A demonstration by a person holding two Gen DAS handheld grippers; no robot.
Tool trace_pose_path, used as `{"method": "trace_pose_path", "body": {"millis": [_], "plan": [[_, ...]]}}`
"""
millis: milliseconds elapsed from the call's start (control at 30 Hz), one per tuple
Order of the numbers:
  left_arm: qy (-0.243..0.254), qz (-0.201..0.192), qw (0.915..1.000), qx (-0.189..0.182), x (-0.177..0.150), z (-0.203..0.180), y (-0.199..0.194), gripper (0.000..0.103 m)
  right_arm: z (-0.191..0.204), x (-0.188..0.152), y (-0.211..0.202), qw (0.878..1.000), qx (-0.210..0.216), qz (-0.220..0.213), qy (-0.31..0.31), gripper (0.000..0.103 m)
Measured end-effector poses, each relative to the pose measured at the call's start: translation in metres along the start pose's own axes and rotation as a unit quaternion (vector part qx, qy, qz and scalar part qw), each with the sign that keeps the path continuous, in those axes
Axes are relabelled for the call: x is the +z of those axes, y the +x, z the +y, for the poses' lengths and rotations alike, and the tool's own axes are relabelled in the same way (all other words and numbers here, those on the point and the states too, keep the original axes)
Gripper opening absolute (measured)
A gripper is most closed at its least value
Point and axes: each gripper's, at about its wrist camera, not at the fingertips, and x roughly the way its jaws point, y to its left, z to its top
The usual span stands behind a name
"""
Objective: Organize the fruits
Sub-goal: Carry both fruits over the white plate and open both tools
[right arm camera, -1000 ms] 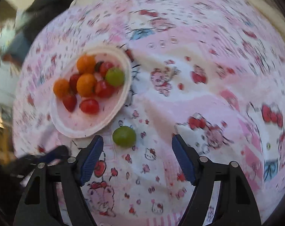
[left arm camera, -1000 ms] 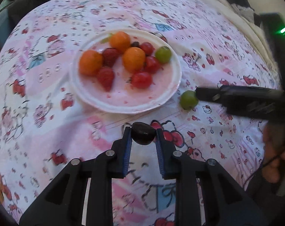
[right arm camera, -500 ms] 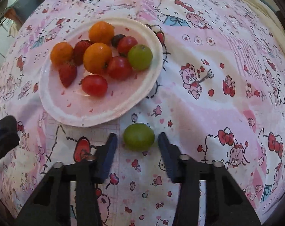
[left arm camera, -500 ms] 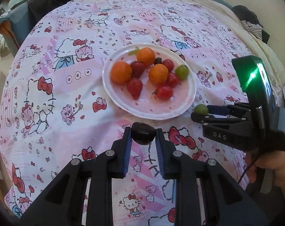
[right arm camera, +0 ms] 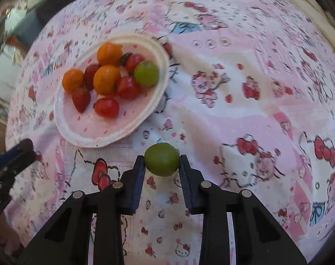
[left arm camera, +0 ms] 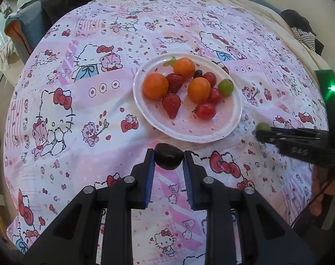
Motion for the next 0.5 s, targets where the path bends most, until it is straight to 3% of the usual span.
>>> {"method": "trace_pose_path", "body": {"millis": [267,500], "plan": [[-0.035,-0.032,0.9988,0.013,0.015,0.020,-0.013,0.021,-0.043,0.003,-0.048,0.991,0.040,-0.079,0.103,0.032],[-0.059,-0.063,0.9962,0.006,0.032,0.036,-0.020,0.021,-0.059,0.017,-0.066,0.967,0.147,-0.125,0.165,0.032]]}}
